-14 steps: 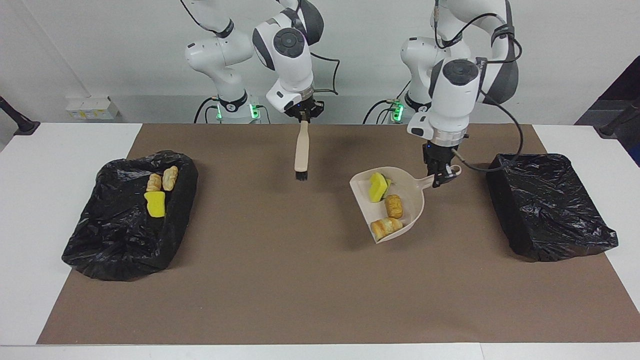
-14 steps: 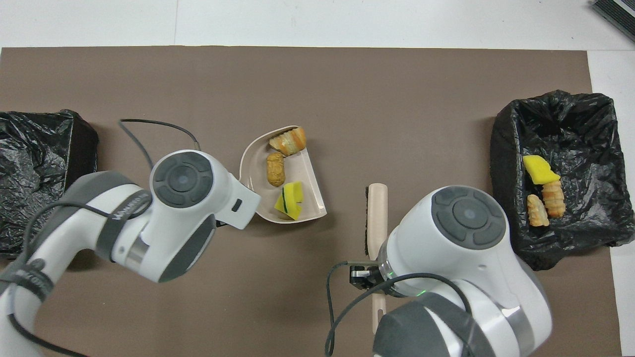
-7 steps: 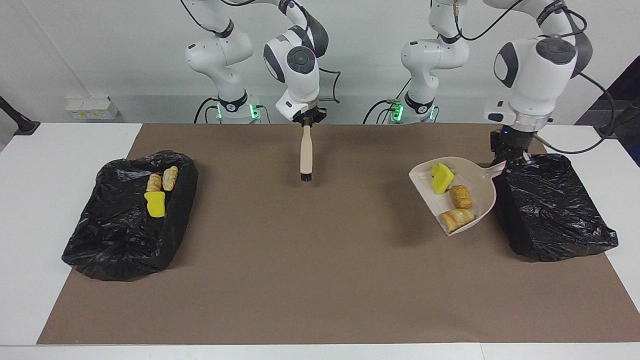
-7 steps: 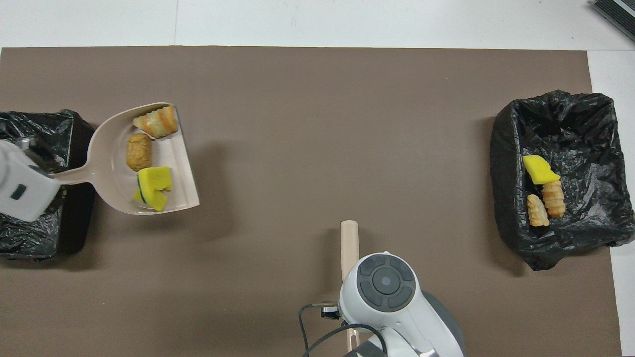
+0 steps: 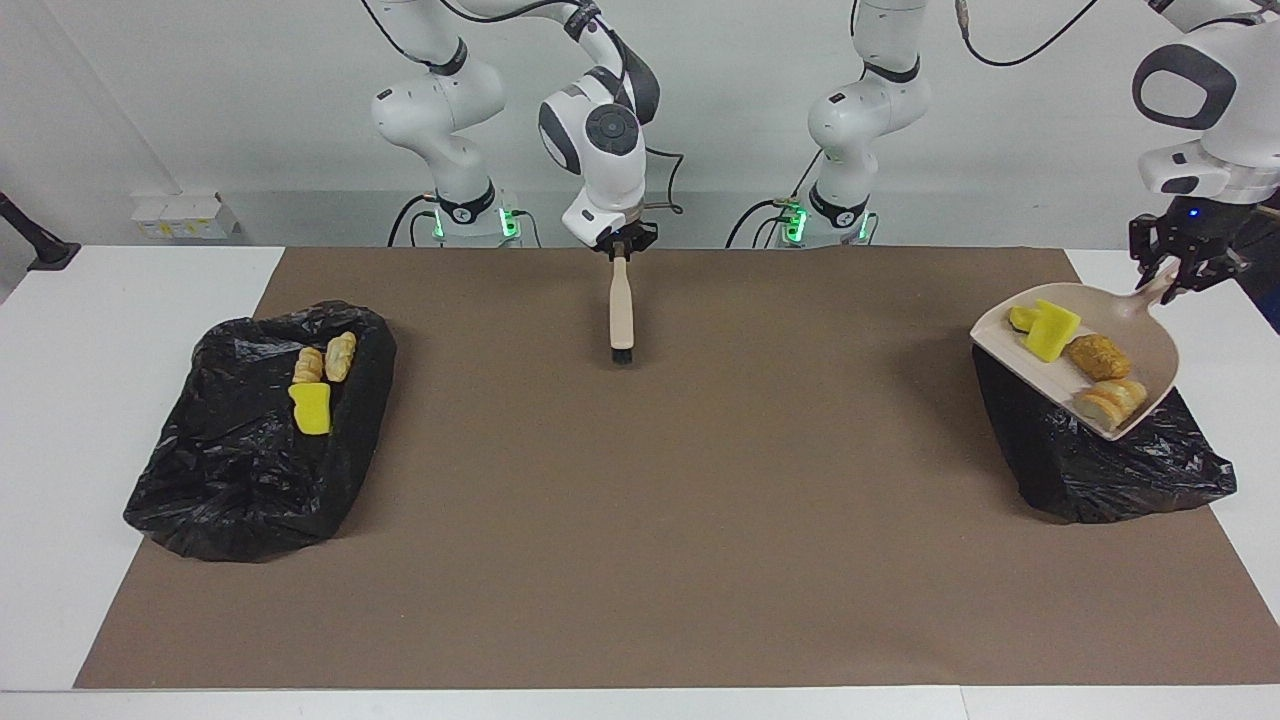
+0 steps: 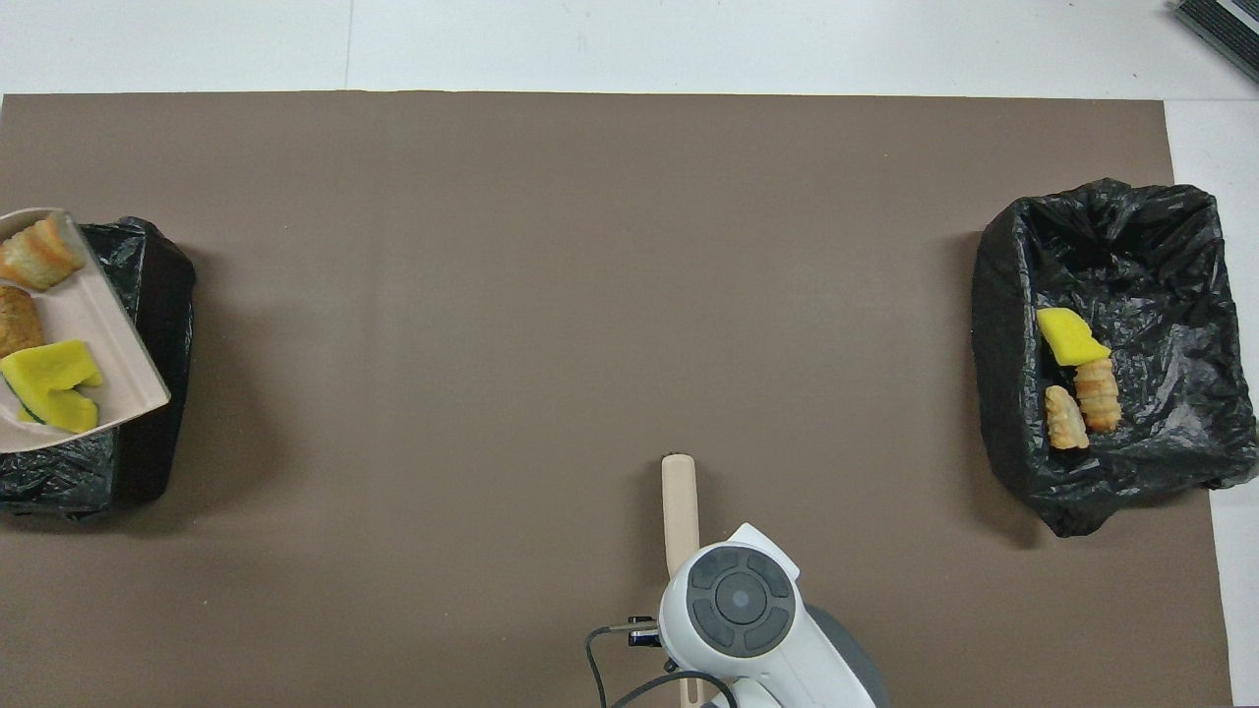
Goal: Sweep and dump trash in bin
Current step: 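Carry the loaded dustpan with the left gripper to the bin beside it, then tip the dustpan into the bin while the right gripper sets down the brush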
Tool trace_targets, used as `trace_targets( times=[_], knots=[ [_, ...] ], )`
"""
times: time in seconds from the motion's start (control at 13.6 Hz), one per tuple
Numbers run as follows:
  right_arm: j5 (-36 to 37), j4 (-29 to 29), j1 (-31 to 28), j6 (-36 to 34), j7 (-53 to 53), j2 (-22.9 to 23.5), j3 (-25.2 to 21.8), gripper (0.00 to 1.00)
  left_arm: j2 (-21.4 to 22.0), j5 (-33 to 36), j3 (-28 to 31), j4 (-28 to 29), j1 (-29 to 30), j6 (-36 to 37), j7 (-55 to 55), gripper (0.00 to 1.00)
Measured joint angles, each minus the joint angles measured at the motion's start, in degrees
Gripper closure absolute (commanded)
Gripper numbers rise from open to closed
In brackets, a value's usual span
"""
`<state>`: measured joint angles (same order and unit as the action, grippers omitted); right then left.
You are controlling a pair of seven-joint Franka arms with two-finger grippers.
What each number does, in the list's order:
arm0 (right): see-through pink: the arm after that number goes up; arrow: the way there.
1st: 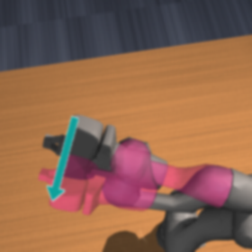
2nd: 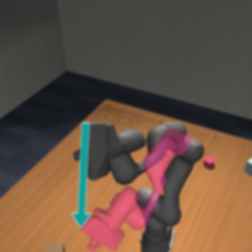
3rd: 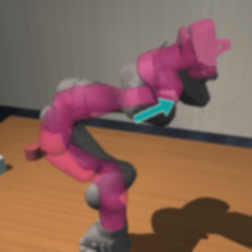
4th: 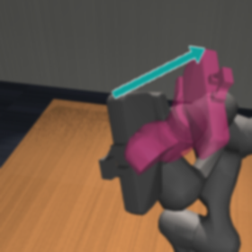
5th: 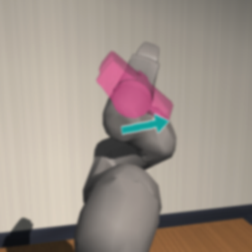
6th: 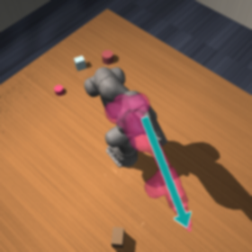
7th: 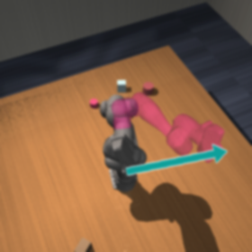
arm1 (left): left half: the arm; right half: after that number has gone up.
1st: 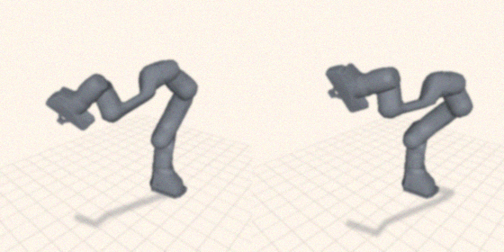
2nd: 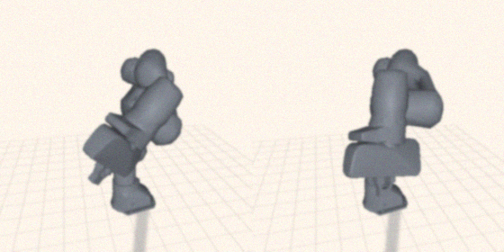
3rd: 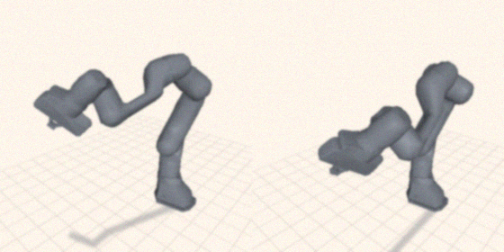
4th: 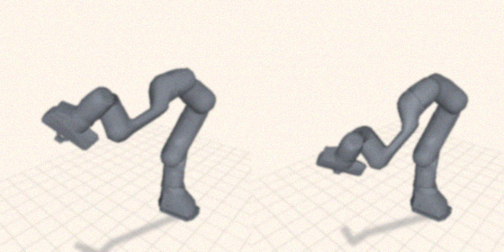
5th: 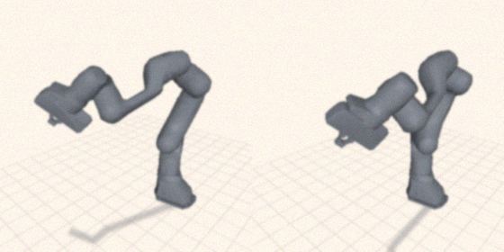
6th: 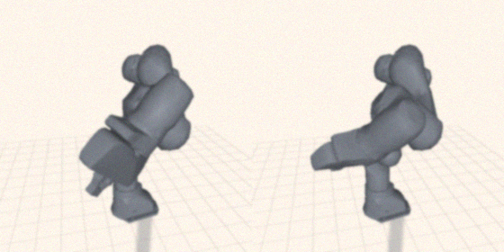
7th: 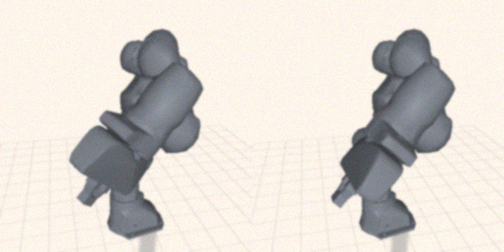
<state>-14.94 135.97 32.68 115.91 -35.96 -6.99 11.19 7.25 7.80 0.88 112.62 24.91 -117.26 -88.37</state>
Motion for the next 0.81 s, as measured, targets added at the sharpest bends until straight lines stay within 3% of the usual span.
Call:
trace_targets(
  times=[0.07,0.15,0.22,0.3,0.59,0.81],
  knots=[
    [0.0,0.1,0.0,0.5,-0.3,0.6,0.0,0.69,-0.7,3.1,0.5,-0.9,0.6,-0.2,-0.1,1.00],
    [0.0,0.2,0.0,1.8,-0.9,1.4,0.0,0.57,-1.7,6.8,0.9,-1.6,1.2,-1.0,-0.1,1.00],
    [0.0,0.2,0.0,2.9,-1.1,2.3,0.0,0.23,-3.0,9.7,1.1,-2.1,2.0,-2.3,-0.1,1.00],
    [0.0,0.2,0.0,3.8,-1.2,2.9,0.0,0.00,-4.6,12.2,1.2,-2.6,2.6,-3.4,-0.1,1.00],
    [3.7,-1.8,0.3,4.4,-1.2,3.7,-0.1,0.00,-8.1,26.1,0.6,-3.9,1.3,-4.6,0.9,1.00],
    [6.8,-7.6,-3.9,4.5,-1.2,3.6,-0.7,0.00,-8.0,33.4,0.3,-4.2,-1.3,-3.3,1.2,1.00]
  ],
)
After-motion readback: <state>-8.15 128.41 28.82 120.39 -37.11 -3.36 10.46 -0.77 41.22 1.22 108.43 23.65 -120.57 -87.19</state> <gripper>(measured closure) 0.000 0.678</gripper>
